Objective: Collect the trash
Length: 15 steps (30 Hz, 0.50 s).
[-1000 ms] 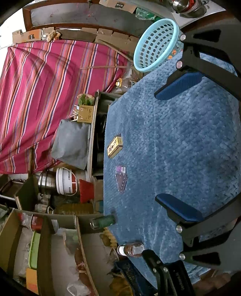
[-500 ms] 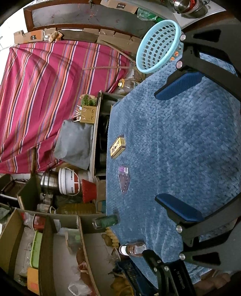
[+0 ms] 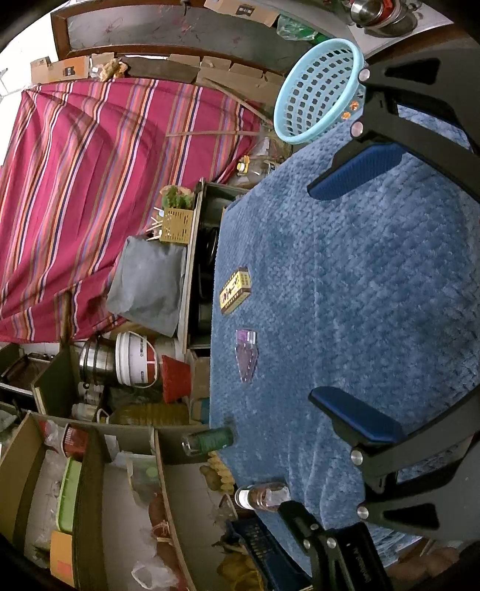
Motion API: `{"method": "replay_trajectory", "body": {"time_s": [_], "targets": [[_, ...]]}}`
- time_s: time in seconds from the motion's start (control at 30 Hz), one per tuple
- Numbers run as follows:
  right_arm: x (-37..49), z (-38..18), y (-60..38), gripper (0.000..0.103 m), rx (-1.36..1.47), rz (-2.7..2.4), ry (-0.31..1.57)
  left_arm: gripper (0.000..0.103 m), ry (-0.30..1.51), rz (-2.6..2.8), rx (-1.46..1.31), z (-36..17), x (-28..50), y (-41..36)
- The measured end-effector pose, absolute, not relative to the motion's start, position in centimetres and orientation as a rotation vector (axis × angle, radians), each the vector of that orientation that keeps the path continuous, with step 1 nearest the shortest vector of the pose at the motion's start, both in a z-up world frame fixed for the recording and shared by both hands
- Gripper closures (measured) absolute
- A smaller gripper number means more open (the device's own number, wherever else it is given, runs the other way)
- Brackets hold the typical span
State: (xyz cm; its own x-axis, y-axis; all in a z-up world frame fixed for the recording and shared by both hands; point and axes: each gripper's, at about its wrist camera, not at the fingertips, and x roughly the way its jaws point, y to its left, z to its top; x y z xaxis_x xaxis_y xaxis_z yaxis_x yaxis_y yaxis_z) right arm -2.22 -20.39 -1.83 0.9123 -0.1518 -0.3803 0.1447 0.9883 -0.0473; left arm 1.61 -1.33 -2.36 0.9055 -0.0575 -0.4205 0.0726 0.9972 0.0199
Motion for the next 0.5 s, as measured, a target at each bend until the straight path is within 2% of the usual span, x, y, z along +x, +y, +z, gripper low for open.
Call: {"method": "replay_trajectory", "body": {"time_s": [0.5], "targets": [[-1.98,-1.83,-20.42,0.004,-0.021,-0.142,0.404,0.005,0.437,-0.07,0.032,-2.32,1.58,-1.38]]}}
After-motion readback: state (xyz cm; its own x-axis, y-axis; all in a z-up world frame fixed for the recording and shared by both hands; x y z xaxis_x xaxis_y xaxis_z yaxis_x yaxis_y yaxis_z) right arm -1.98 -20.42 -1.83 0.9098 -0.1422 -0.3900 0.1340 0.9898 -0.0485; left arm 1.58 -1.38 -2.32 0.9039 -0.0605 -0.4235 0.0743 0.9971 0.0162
